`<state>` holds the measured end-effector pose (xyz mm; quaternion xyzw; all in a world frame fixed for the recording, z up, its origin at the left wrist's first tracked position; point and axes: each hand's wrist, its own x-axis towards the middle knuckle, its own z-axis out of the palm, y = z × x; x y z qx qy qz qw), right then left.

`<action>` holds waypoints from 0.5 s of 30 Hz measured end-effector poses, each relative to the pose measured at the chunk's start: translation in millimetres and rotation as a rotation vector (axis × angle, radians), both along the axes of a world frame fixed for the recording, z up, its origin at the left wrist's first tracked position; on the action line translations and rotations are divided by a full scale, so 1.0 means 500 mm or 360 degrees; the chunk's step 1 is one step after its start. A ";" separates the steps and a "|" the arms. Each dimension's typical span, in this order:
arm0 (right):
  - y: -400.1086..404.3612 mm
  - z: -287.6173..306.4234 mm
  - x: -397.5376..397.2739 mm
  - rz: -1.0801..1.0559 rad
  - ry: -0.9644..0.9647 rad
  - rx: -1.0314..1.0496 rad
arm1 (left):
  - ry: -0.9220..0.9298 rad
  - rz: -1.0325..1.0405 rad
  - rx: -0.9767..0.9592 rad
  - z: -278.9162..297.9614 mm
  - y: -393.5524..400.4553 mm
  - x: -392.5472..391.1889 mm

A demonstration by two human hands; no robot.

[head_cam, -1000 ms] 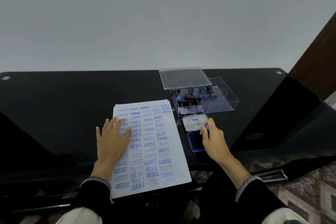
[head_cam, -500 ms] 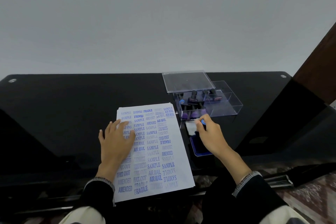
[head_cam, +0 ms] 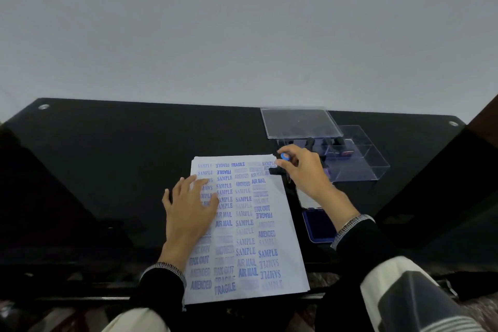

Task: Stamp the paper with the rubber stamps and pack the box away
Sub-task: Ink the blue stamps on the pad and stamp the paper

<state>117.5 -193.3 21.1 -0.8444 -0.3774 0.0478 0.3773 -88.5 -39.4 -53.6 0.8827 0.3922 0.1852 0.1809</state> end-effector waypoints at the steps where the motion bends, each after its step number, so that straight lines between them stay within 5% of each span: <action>1: 0.002 0.000 0.003 0.0022 -0.0029 -0.0036 | -0.0004 0.0005 0.0001 0.000 0.000 0.001; 15: 0.008 -0.002 -0.003 0.0107 -0.0130 -0.0160 | -0.0023 0.0004 0.0037 -0.002 0.001 0.001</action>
